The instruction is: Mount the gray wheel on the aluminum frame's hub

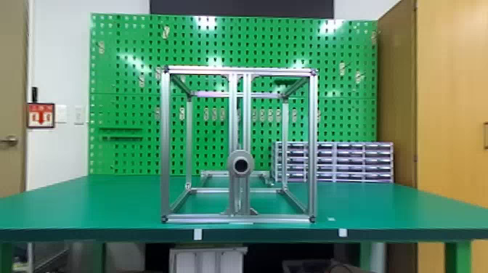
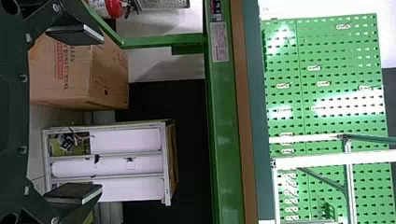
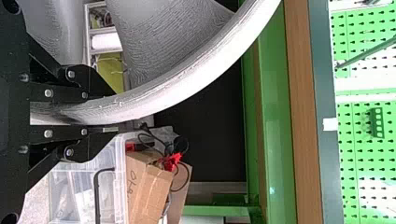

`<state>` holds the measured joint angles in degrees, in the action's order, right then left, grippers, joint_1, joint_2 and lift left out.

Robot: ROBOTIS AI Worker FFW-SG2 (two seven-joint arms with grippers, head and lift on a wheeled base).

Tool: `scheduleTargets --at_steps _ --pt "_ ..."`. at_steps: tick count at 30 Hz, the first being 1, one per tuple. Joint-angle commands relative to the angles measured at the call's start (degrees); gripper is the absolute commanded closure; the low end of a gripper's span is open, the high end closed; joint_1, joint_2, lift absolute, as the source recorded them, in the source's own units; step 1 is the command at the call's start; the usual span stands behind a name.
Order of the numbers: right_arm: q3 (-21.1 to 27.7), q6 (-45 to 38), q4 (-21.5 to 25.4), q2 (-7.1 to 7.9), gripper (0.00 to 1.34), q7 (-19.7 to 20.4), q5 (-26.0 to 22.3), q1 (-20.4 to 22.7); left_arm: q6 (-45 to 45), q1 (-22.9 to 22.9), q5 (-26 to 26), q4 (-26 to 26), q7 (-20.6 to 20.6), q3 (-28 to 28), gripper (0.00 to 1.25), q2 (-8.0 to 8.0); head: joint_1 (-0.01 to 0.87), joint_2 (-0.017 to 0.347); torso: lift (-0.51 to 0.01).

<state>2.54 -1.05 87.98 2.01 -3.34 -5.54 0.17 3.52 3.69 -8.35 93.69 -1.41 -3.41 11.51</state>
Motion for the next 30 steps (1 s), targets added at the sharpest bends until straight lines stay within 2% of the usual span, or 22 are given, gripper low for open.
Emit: scheduleTargets --at_steps 1,30 --pt "-0.17 -0.09 0.0 0.01 1.1 0.0 0.0 0.0 0.0 0.0 0.0 0.0 0.0 0.07 0.16 0.0 -0.005 0.006 -0.499" --pt "-0.61 -0.26 0.44 0.1 1.1 0.0 -0.53 -0.17 0.0 0.09 -0.09 0.0 0.0 -0.1 0.16 0.0 -0.005 0.006 -0.499"
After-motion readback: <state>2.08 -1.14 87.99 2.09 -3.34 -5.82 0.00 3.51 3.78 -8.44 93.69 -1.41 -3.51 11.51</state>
